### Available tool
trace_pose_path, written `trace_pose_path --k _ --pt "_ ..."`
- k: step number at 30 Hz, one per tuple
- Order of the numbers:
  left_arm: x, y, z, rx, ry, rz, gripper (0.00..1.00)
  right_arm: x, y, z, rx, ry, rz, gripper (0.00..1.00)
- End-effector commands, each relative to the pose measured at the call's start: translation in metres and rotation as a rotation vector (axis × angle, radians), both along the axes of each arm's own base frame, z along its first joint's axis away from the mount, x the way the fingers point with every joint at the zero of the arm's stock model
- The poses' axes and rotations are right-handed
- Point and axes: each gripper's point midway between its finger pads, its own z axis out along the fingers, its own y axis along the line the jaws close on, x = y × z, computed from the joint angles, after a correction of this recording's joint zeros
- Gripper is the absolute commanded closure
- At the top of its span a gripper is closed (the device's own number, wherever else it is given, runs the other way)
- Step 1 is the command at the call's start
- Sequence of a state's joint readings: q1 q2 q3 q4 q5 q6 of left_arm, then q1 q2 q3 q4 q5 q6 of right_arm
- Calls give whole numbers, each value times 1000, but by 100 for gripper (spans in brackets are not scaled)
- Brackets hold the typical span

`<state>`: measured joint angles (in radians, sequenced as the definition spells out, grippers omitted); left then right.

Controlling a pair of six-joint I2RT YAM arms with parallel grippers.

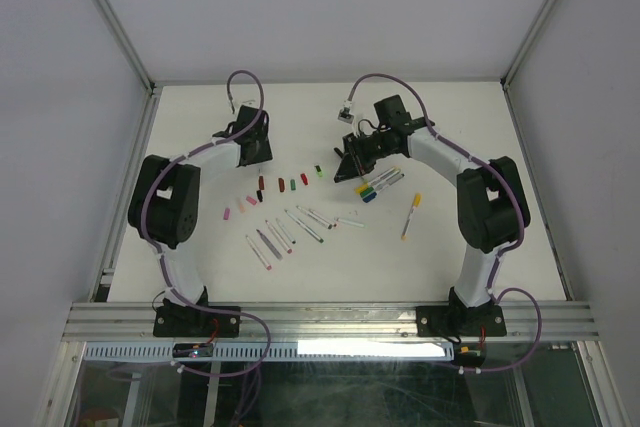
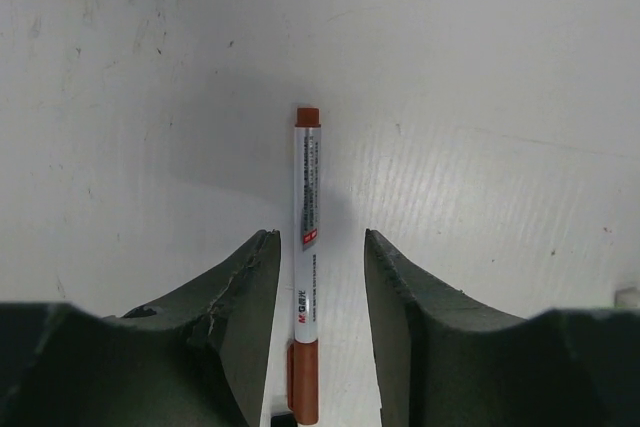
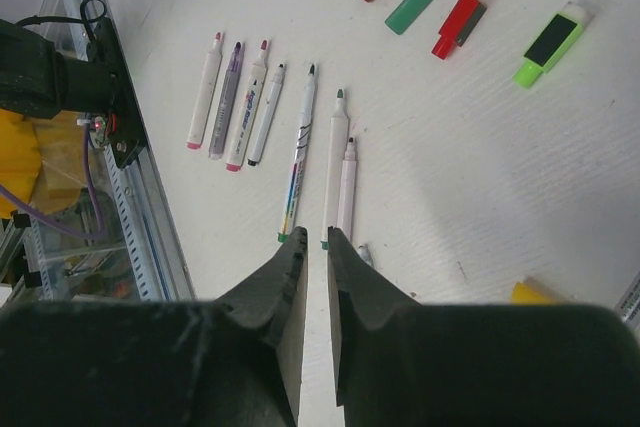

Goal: Open the pen caps
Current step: Pick up the pen from the center of the board.

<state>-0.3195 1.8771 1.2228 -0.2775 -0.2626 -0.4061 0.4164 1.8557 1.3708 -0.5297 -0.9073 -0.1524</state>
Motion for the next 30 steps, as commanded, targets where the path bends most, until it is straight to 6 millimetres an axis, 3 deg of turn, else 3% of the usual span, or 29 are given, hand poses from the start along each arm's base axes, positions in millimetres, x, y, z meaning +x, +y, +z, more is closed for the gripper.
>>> trace_pose_path --k 1,7,13,17,23,30 --pt "5 3 1 33 10 -1 60 5 5 40 79 -97 28 84" --pt "4 2 -9 34 42 -10 65 5 5 42 85 -96 29 84" --pt "2 0 -20 22 71 -22 82 5 4 46 96 -99 28 84" --pt "6 2 -16 26 63 -27 90 4 3 52 109 -106 30 84" --pt "25 0 25 35 -23 -47 99 1 4 61 136 -125 39 84" --pt "30 -8 86 -4 -151 -103 100 -5 3 77 185 -161 57 84"
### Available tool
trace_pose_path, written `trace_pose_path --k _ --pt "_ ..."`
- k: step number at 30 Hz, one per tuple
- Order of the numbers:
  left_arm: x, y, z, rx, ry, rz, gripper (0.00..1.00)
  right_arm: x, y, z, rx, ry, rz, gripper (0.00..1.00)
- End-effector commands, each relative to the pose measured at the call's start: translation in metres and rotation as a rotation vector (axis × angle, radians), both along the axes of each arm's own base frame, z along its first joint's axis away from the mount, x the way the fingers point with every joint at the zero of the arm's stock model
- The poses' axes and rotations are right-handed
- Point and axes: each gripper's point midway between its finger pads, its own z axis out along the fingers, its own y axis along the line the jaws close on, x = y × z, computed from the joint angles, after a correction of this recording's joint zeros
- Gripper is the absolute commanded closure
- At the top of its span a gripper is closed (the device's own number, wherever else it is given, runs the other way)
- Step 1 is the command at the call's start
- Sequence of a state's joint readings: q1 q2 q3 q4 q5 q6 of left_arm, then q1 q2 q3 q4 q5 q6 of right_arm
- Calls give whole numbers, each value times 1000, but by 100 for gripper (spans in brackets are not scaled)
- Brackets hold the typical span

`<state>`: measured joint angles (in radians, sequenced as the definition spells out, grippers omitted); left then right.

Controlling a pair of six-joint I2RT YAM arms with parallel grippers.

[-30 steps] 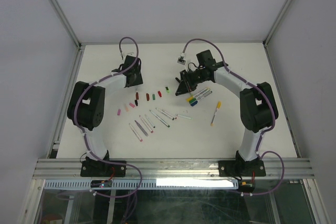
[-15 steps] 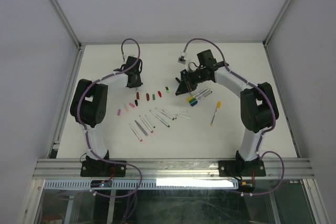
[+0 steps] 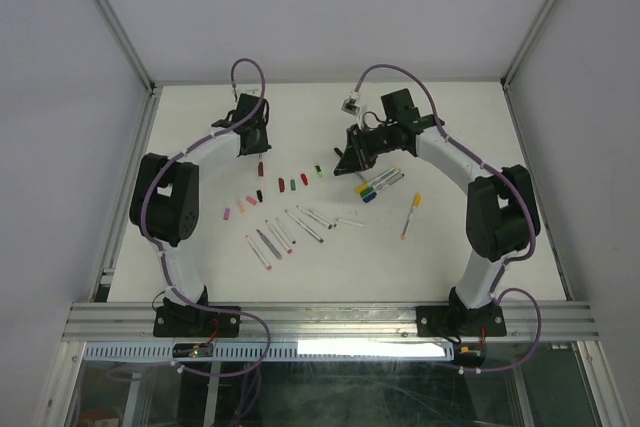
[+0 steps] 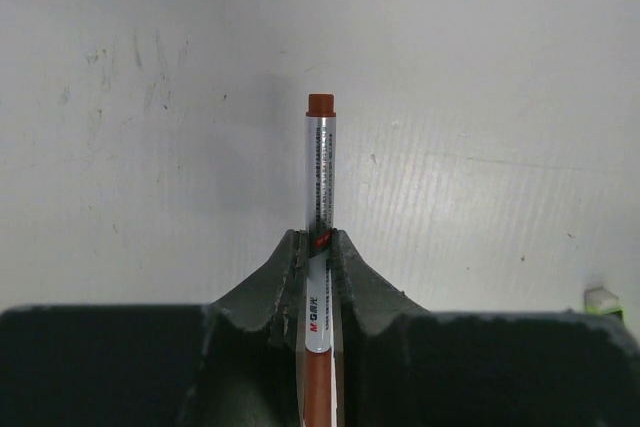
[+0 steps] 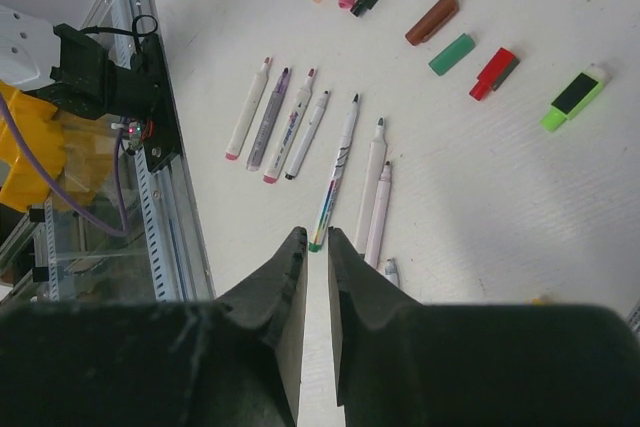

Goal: Open the pen caps
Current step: Pick up the pen from the center of the board.

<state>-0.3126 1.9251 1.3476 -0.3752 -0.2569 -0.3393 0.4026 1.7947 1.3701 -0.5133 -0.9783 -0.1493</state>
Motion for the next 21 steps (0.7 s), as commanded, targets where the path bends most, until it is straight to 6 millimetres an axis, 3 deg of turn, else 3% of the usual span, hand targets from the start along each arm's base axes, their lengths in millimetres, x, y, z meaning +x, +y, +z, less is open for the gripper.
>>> trace_pose_path --k 1,5,9,12,15,21 --pt "12 -14 83 -84 -184 -90 100 -3 2 48 112 -128 35 84" --pt "-13 -58 116 -294 -245 -303 100 -8 1 65 156 -227 60 84" --pt "-49 -103 130 -491 -224 -535 100 -16 -5 83 203 -515 123 81" --pt "-74 -131 130 -577 -181 -669 100 -28 -12 94 253 -884 244 62" --pt "-97 -155 127 -634 -134 -783 100 -35 -21 92 213 -1207 355 42" --pt "-128 -189 121 -691 -66 -942 100 -22 -33 64 -68 -1422 608 40"
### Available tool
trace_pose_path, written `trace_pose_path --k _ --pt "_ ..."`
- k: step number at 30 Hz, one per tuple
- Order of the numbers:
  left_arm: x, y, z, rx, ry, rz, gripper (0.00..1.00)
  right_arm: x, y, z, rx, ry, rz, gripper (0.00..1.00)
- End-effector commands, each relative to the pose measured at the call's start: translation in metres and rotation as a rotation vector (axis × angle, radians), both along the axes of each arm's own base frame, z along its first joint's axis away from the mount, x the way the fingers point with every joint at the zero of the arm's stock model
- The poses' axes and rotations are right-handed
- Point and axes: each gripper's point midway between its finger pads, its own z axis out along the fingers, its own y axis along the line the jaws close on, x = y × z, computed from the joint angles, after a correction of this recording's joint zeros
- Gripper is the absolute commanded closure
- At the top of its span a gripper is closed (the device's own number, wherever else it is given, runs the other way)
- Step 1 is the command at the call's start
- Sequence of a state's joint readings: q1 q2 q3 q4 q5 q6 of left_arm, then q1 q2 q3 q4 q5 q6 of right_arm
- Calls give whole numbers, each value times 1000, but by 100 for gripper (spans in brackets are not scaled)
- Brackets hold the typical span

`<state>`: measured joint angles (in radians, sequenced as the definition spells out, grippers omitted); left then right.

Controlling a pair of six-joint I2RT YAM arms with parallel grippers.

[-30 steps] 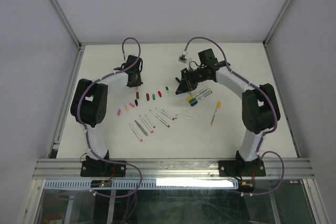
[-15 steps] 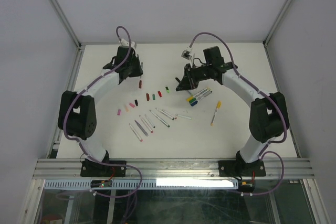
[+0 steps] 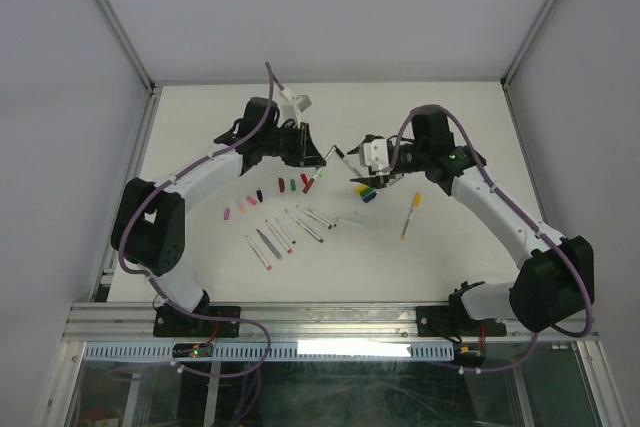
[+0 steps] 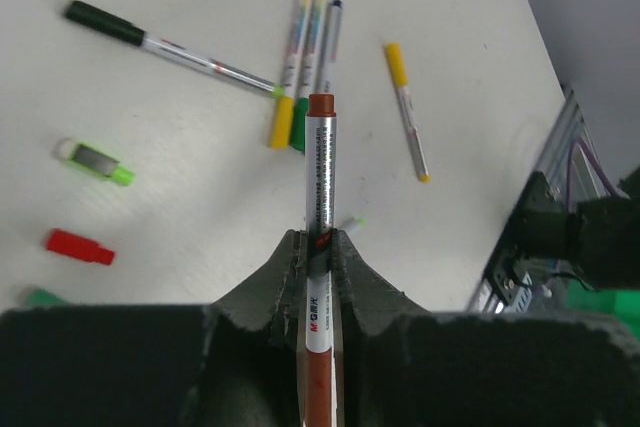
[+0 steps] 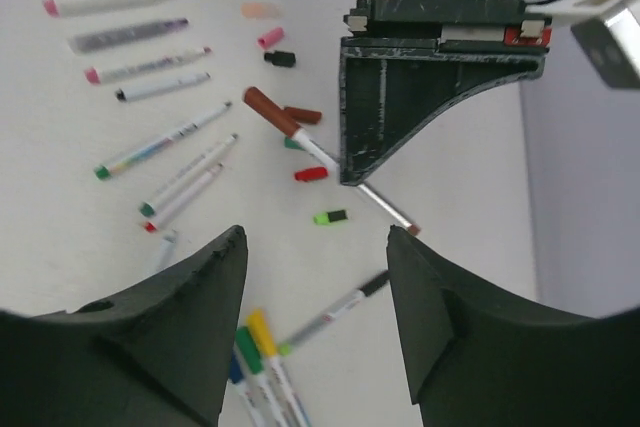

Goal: Open the pen caps
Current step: Pick up the pen from the center of the board, then open the pen cap from the pen.

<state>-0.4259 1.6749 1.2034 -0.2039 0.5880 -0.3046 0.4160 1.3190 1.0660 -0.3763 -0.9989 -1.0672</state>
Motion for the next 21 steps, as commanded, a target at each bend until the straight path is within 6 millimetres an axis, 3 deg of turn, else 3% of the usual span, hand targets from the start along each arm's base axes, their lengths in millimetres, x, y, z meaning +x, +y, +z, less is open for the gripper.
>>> trace_pose_path --k 1,11,21 --pt "-27 -32 13 -89 -29 -197 100 18 -8 -14 -203 -393 100 40" --pt "-48 -57 -4 -83 21 -306 100 22 -5 -56 -416 -491 141 42" --pt "-63 -63 3 -108 16 -365 100 24 0 -88 -526 -461 149 54"
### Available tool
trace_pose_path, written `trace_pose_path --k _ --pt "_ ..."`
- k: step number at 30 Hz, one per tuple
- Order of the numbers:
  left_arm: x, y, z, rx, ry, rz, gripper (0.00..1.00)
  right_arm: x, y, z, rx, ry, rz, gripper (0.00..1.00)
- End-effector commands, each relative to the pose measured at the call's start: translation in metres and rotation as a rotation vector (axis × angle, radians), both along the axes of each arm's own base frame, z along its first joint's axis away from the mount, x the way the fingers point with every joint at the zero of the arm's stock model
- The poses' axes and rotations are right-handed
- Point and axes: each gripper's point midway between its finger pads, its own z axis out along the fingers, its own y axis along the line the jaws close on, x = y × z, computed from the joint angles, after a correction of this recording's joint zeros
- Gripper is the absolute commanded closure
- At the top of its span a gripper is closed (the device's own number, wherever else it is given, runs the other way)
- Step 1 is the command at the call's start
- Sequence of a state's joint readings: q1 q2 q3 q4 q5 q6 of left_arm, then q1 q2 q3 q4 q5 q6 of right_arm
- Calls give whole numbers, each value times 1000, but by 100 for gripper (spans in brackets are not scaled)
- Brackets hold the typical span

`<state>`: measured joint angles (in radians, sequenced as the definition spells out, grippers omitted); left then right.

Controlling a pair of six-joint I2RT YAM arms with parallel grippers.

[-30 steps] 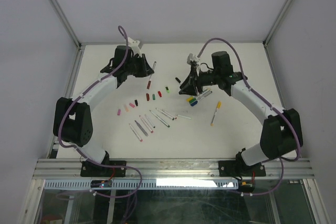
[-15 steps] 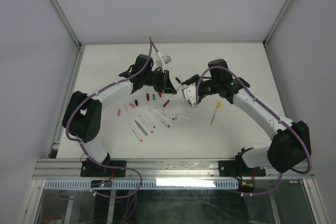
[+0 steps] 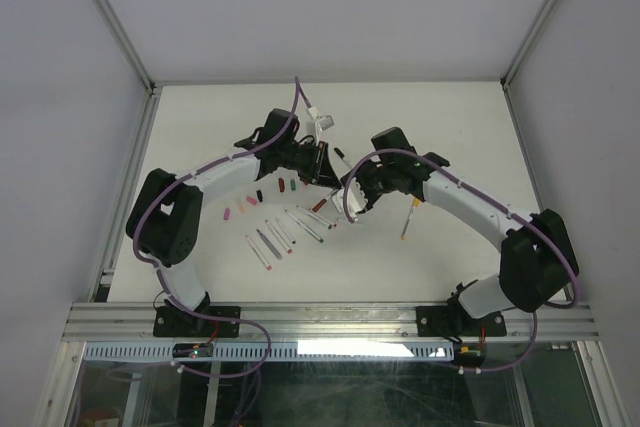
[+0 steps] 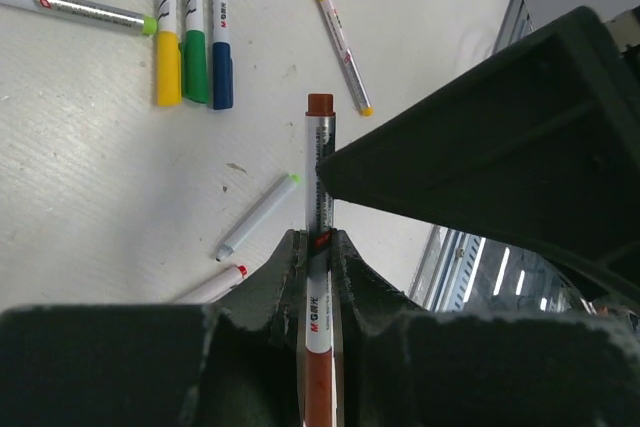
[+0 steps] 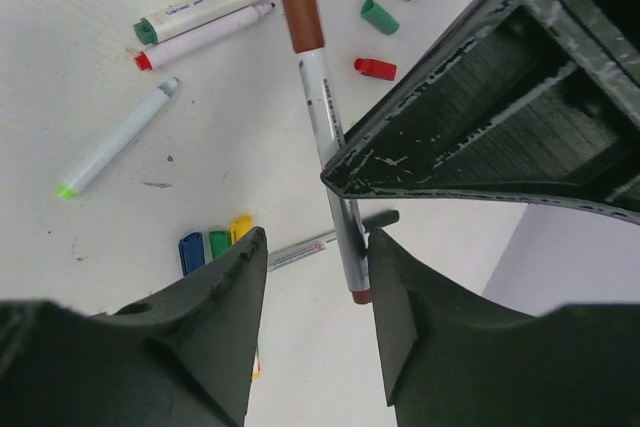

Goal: Open the pen caps
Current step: Open the pen cap from the pen.

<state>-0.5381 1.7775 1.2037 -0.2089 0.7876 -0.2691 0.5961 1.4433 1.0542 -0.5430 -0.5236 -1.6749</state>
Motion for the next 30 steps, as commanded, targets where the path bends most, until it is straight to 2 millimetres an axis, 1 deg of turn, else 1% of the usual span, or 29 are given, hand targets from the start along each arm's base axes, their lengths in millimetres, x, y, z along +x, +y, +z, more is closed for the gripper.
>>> trace_pose_path --k 1,3,5,9,11,12,15,16,18,20,22,25,27,28,29,30 --pt "-4 -13 33 -79 -94 -78 100 7 3 0 -33 -40 -8 56" --pt "-7 -14 34 -86 -92 -90 100 8 6 -2 -41 -39 -19 61" --pt "-9 -16 34 -92 -91 -100 100 7 9 -5 -46 -36 -24 65" --pt "-11 -16 38 -104 -95 -109 100 6 12 -6 -27 -23 -35 67" --pt "-12 -17 38 -106 -93 -111 100 6 14 -6 -13 -17 -45 71" --pt "-12 -17 38 -107 -94 -112 100 6 14 -6 -13 -13 -51 75" --pt "-9 -17 43 -110 -109 -97 100 6 13 -5 -11 4 -73 94" --pt "-6 -16 46 -112 -121 -81 95 6 12 -6 -13 10 -79 100" --pt "-1 -13 58 -137 -154 -29 76 2 9 -7 -13 22 -87 100" --pt "2 -7 78 -190 -205 21 64 -2 5 -9 -7 37 -94 100" --pt "4 3 97 -240 -261 86 52 -10 2 -6 24 68 -94 100" --pt "2 22 123 -315 -333 176 43 -23 -2 4 86 144 -103 100" --pt "-3 39 142 -376 -389 237 40 -32 -3 9 120 198 -118 100" --pt "-4 47 145 -402 -404 268 38 -37 -3 11 134 229 -129 100" --pt "-7 53 154 -450 -440 290 36 -42 -3 12 148 272 -146 100" --pt "-10 60 158 -487 -454 315 32 -47 -3 13 162 315 -160 100"
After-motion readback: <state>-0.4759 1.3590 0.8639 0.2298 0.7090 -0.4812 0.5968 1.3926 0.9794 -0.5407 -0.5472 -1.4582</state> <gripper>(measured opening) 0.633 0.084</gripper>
